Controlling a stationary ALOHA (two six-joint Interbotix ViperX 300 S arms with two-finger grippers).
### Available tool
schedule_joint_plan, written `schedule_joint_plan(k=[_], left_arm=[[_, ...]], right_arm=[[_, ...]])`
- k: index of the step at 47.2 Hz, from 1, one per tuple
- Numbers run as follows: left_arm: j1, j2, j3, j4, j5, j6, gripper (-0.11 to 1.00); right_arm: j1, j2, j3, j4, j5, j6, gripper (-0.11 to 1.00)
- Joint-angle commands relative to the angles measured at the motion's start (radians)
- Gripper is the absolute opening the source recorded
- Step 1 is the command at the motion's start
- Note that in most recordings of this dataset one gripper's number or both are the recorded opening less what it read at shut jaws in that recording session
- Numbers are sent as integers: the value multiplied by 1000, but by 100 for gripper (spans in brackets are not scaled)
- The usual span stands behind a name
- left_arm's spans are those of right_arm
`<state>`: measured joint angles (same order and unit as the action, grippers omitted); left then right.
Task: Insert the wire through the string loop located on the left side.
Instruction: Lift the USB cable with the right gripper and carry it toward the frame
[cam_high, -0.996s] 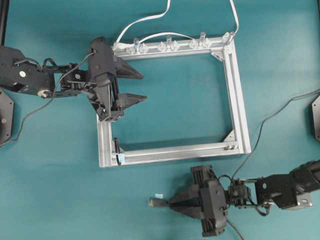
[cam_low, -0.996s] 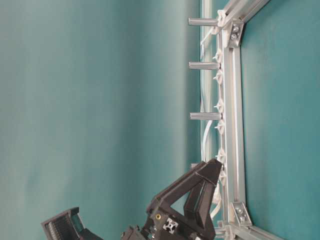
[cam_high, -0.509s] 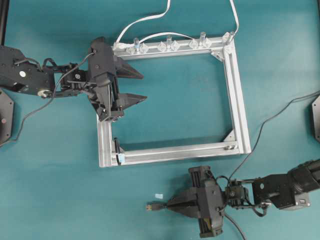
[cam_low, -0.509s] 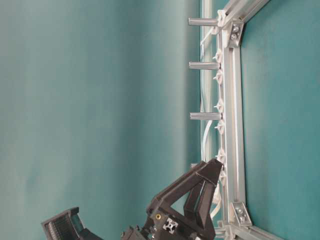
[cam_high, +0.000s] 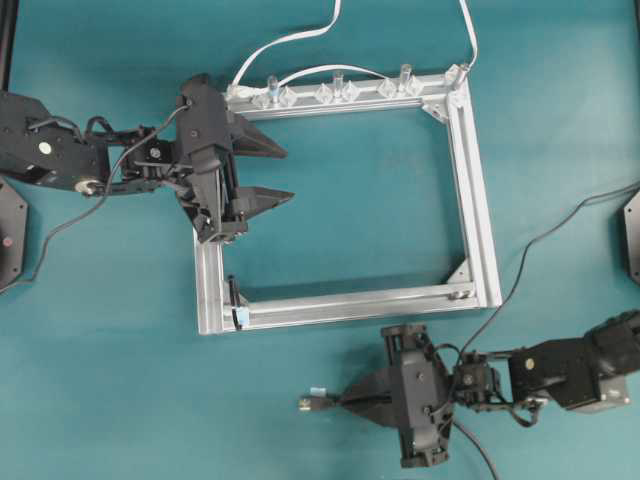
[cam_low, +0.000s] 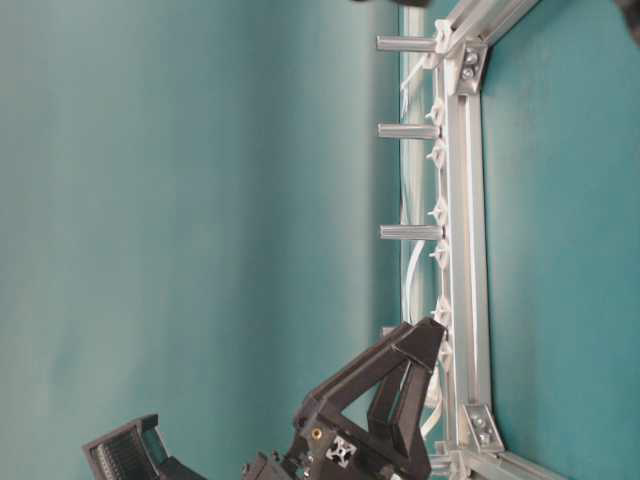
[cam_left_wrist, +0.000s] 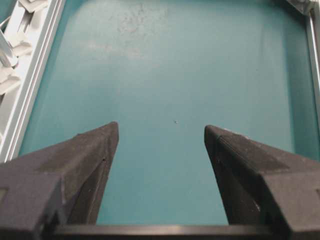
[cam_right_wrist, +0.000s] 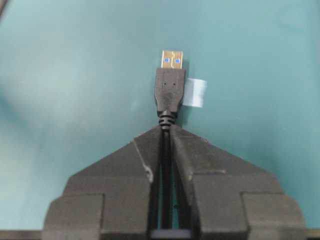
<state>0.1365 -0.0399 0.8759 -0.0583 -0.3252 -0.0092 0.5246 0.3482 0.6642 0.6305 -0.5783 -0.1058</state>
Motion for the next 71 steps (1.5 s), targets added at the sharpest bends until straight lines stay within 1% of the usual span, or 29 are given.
schedule_joint_plan(k=[1,13,31,40,53,65,71], left_arm=[[-2,-17,-14,2,-5,-3,72],[-2,-20,-14,2,-5,-2,72],[-2,-23,-12,2,-5,0,72],[0,-29,-12,2,-5,2,71],[-2,-31,-11,2,-5,3,72],[-2,-31,-11,2,-5,3,72],[-2,-31,-11,2,-5,2,72]], right_arm=[[-2,-61,0,0,-2,-2,8],[-18,-114,9,0,60,-15,8],[-84,-193,11,0,153,-103,8],[-112,-224,14,-5,189,-129,8],[-153,-284,48,-5,235,-173,8],[-190,-316,67,-9,238,-179,8],[-202,-319,72,-23,255,-179,8]])
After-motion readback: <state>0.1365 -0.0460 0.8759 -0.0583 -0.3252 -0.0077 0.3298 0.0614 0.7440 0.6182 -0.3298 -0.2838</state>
